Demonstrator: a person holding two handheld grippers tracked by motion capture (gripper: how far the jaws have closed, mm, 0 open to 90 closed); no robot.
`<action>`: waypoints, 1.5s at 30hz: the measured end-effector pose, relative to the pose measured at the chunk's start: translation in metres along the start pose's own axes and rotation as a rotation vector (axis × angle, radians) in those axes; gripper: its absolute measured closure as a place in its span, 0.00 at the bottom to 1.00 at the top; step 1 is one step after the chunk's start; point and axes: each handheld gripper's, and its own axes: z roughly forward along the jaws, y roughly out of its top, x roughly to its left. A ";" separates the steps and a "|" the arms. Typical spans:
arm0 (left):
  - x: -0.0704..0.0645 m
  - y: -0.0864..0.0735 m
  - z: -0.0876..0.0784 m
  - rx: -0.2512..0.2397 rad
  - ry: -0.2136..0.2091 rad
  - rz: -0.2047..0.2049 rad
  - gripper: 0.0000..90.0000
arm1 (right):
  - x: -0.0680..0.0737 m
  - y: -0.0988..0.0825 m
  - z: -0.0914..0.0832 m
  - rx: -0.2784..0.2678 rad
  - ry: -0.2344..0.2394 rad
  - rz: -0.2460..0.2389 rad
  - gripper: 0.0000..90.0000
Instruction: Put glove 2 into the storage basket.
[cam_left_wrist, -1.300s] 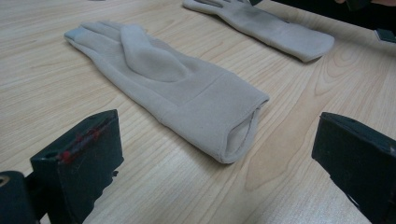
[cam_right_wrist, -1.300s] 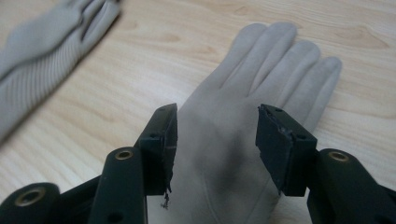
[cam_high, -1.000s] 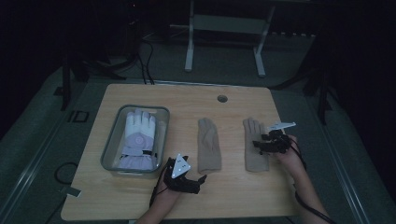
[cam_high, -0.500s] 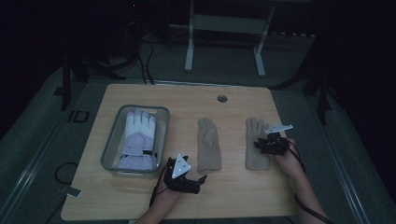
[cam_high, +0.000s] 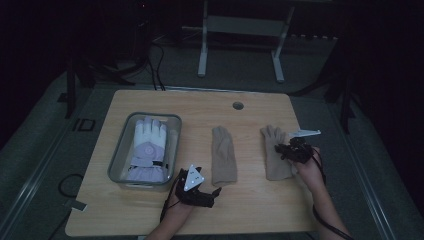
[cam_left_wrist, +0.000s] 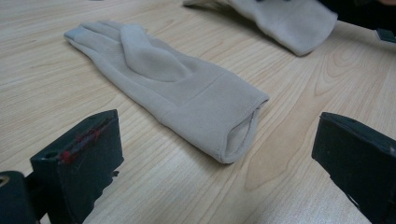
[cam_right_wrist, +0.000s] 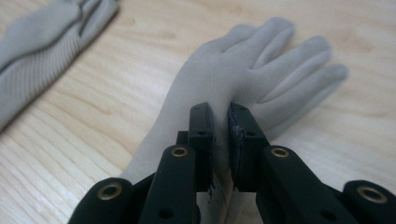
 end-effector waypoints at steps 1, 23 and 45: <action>0.000 0.000 0.000 0.000 0.000 0.001 0.02 | 0.001 0.002 -0.002 -0.002 0.003 -0.002 0.90; 0.000 0.000 0.000 0.002 0.003 -0.002 0.02 | 0.049 0.063 -0.040 -0.156 0.058 0.018 0.90; 0.000 0.000 0.000 0.000 0.002 0.000 0.02 | 0.139 0.091 -0.002 -0.178 0.154 -0.022 0.90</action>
